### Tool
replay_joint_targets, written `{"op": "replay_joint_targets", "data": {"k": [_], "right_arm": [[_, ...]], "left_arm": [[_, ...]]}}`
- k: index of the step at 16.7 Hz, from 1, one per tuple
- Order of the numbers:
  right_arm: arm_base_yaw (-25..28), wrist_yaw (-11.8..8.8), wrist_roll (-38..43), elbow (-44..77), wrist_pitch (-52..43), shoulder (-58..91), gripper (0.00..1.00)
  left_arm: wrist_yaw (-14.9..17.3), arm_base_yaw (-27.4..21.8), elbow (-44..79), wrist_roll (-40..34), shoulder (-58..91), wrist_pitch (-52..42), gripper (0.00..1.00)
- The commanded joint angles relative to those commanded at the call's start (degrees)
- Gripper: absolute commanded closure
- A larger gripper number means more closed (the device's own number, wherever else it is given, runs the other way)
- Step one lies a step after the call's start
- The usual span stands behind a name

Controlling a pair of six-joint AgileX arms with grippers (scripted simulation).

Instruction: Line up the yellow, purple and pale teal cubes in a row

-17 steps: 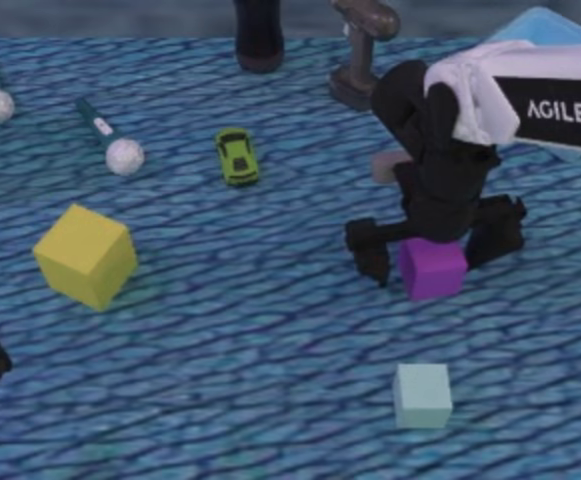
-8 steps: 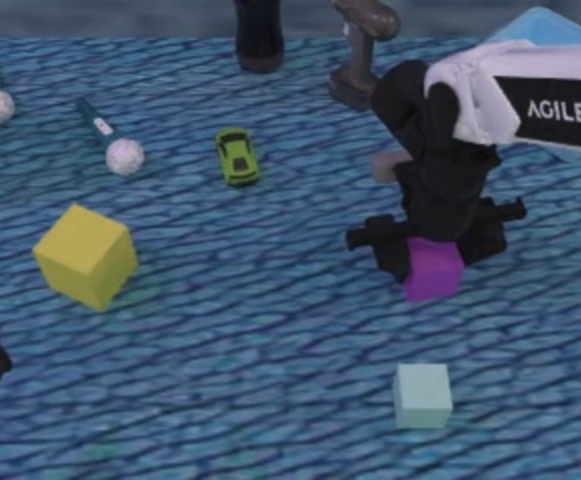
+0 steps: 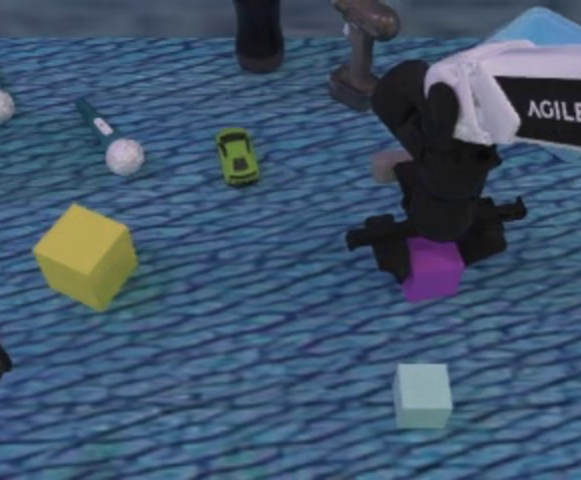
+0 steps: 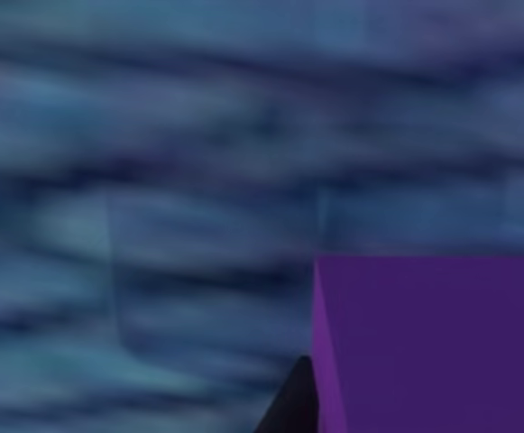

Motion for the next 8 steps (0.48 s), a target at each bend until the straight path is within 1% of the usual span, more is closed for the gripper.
{"op": "replay_joint_targets", "data": {"k": [1, 4, 8], "right_arm": [[0.0, 0.3, -0.2, 0.3, -0.5, -1.3, 1.0], [0.1, 0.3, -0.1, 2.2, -2.9, -1.9, 1.0], [0.5, 0.3, -0.3, 7.6, -11.1, -4.2, 1.0]], "left_arm": [[0.0, 0.0, 0.0, 0.0, 0.0, 0.0, 0.0], [0.0, 0.0, 0.0, 0.0, 0.0, 0.0, 0.0], [0.0, 0.0, 0.0, 0.0, 0.0, 0.0, 0.0]]}}
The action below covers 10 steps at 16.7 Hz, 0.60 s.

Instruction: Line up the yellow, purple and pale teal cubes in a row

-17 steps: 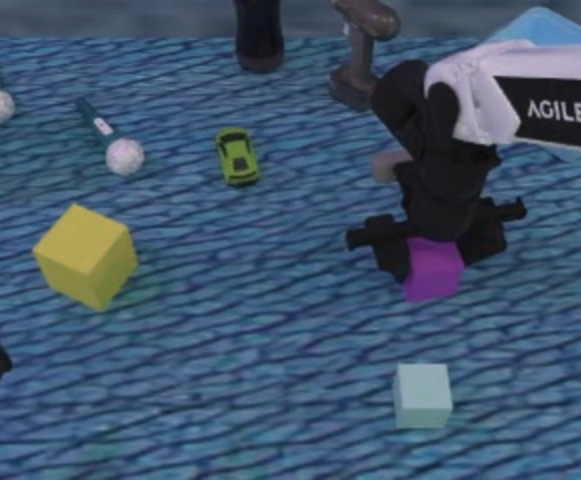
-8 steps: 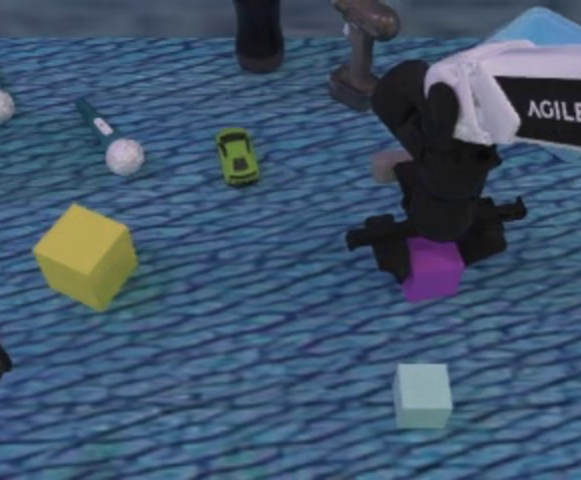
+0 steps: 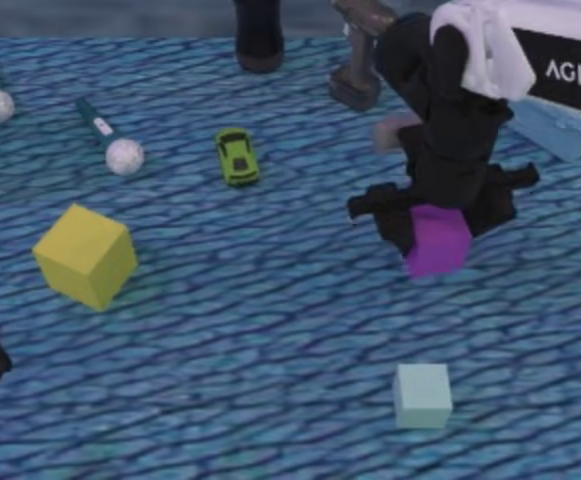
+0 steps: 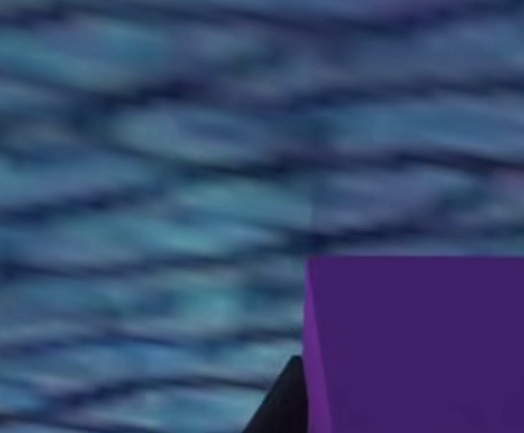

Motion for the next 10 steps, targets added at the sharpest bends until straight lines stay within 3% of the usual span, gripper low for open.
{"op": "replay_joint_targets", "data": {"k": [7, 10], "right_arm": [[-0.1, 0.0, 0.2, 2.1, -2.9, -1.1, 1.0], [2.5, 0.0, 4.1, 0.8, -2.9, -2.4, 1.0]], "left_arm": [[0.0, 0.0, 0.0, 0.0, 0.0, 0.0, 0.0], [0.0, 0.0, 0.0, 0.0, 0.0, 0.0, 0.0]]}}
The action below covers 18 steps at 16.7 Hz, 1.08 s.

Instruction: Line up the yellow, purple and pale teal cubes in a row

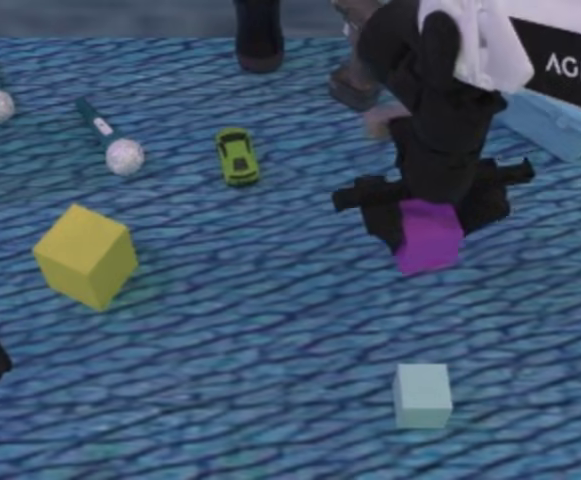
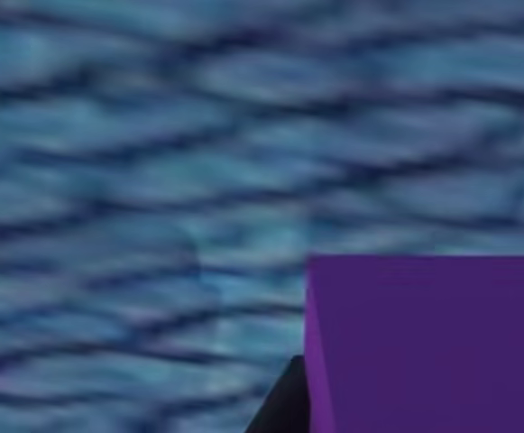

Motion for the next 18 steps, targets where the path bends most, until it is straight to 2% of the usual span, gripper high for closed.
{"op": "replay_joint_targets", "data": {"k": [10, 12, 18], "right_arm": [[18.7, 0.4, 27.6, -10.6, 0.7, -9.6, 1.0], [20.4, 0.5, 29.7, -11.6, 0.8, -10.6, 1.0], [20.2, 0.4, 30.0, -12.2, 1.8, -10.2, 1.0]], "left_arm": [[0.0, 0.0, 0.0, 0.0, 0.0, 0.0, 0.0], [0.0, 0.0, 0.0, 0.0, 0.0, 0.0, 0.0], [0.0, 0.0, 0.0, 0.0, 0.0, 0.0, 0.0]]}}
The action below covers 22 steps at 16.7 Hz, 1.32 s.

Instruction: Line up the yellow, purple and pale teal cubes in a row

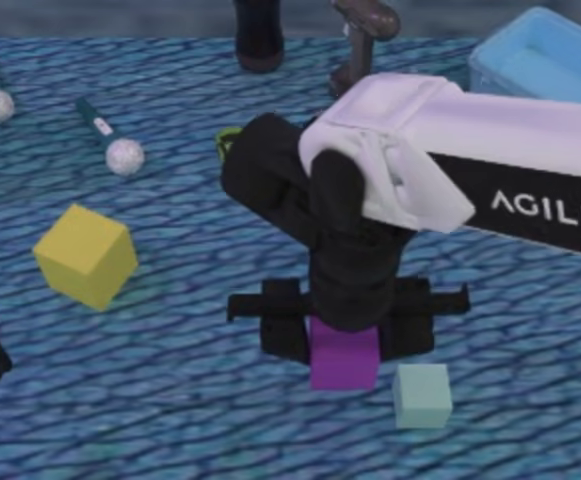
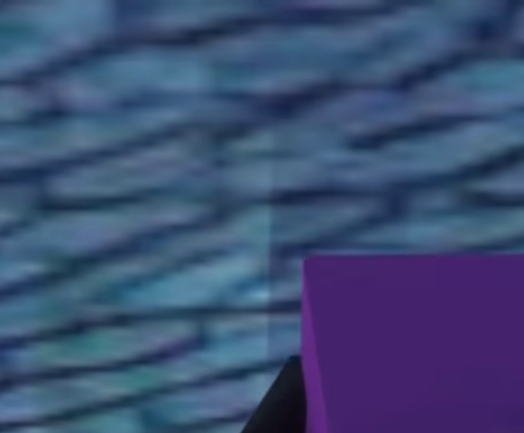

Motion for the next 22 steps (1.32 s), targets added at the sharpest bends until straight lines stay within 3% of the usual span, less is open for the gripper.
{"op": "replay_joint_targets", "data": {"k": [7, 12, 22], "right_arm": [[0.4, 0.1, 0.1, -8.8, 12.8, 3.7, 1.0], [0.4, 0.1, 0.1, -9.4, 13.5, 4.0, 1.0], [0.4, 0.1, 0.1, -9.4, 13.5, 4.0, 0.25]], "left_arm": [[0.0, 0.0, 0.0, 0.0, 0.0, 0.0, 0.0], [0.0, 0.0, 0.0, 0.0, 0.0, 0.0, 0.0], [0.0, 0.0, 0.0, 0.0, 0.0, 0.0, 0.0]]}}
